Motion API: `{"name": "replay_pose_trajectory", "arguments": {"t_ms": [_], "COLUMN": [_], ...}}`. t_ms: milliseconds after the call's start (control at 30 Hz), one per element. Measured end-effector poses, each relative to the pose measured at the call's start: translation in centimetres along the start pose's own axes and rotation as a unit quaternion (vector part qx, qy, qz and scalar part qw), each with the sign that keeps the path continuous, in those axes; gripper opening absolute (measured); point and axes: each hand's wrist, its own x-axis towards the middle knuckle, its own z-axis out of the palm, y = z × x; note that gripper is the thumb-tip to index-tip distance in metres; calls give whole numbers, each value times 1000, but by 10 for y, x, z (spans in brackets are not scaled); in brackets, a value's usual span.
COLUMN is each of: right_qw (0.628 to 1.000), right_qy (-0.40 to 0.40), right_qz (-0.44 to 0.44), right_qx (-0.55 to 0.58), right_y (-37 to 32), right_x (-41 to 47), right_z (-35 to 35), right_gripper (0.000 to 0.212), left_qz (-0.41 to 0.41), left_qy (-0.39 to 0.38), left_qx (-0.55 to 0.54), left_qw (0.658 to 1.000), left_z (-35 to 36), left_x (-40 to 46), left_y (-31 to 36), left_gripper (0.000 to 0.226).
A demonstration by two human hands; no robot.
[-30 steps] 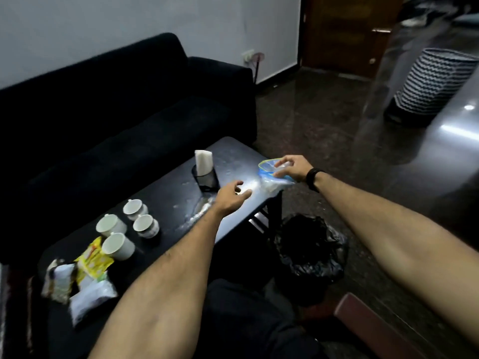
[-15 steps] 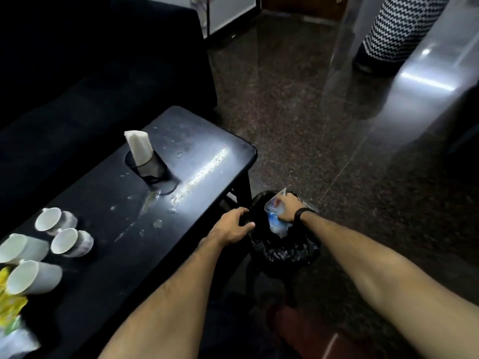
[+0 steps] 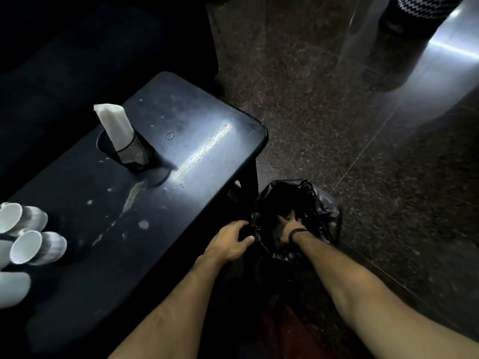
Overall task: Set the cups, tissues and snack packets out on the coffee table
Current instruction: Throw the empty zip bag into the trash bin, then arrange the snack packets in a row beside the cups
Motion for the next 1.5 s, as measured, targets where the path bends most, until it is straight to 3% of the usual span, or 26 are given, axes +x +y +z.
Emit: {"name": "replay_pose_trajectory", "arguments": {"t_ms": [167, 433, 700, 800, 1100, 1300, 1500], "right_qw": [994, 974, 926, 907, 877, 848, 827], "right_qy": [107, 215, 356, 389, 382, 346, 283], "right_qz": [-39, -73, -114, -155, -291, -396, -469], "right_qx": [-3, 20, 53, 45, -20, -71, -127], "right_y": [-5, -21, -50, -79, -229, -347, -420], "right_x": [-7, -49, -122, -154, -231, -276, -307], "right_z": [-22, -87, -146, -160, -151, -98, -40], "right_gripper": [64, 67, 57, 60, 69, 72, 72], "left_qz": [0, 20, 52, 33, -56, -153, -210], "left_qy": [16, 70, 178, 224, 325, 381, 412], "left_qx": [7, 33, 42, 56, 35, 8, -15], "left_qw": [1000, 997, 982, 972, 943, 912, 886], "left_z": [-12, -44, -96, -117, -165, -171, -159], "left_x": [1, -25, -88, -121, -247, -335, -391], "left_y": [10, 42, 57, 43, -38, -120, -185], "left_gripper": [59, 59, 43, 54, 59, 59, 61]}}
